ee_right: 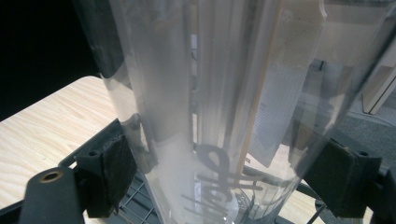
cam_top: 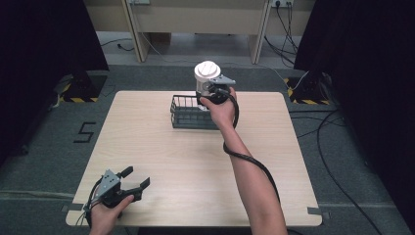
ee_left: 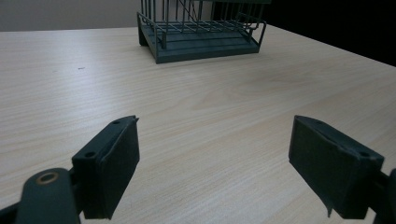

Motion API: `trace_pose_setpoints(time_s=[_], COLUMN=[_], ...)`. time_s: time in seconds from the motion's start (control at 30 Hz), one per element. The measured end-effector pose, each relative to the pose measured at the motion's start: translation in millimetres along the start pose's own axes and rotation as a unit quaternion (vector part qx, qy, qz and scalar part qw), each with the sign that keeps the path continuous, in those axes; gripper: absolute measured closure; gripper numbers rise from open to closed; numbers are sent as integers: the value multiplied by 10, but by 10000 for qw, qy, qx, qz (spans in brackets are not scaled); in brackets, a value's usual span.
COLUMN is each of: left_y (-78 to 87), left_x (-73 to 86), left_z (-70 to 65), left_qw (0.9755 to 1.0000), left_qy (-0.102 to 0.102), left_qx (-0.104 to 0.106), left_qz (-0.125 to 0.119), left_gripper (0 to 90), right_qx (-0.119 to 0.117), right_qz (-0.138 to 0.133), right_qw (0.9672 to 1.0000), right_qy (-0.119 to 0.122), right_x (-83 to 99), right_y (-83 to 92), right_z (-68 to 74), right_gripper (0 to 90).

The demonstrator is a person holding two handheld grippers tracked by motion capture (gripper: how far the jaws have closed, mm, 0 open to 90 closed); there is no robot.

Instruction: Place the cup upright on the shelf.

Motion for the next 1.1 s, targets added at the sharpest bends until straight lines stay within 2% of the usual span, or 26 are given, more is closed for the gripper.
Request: trace_pose_setpoints(time_s=[0.63, 1.1], left_y=[7, 6], left_x=[-1, -1], left_z=[2, -1], left_qw=[10000, 10000], left_qy=[-15, -16], left_qx=[11, 25], left_qz=[6, 8], left_gripper=[158, 159], right_qx=[166, 242], right_qz=[347, 521], right_qw=[9992, 9982], right_qy=[-119, -146], right_x=[213, 343], right_y=[-267, -363], right_z=[-57, -70], right_gripper=[182, 181])
Point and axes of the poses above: each handheld gripper's, and its own axes: y roughly backward along the jaws, x roughly out of its underside, z roughly to its left, the point moved 8 cm from there along -y, roughly forward along the jaws, and after that the axes turned 3 degrees about -y, right-handed, at the moved point
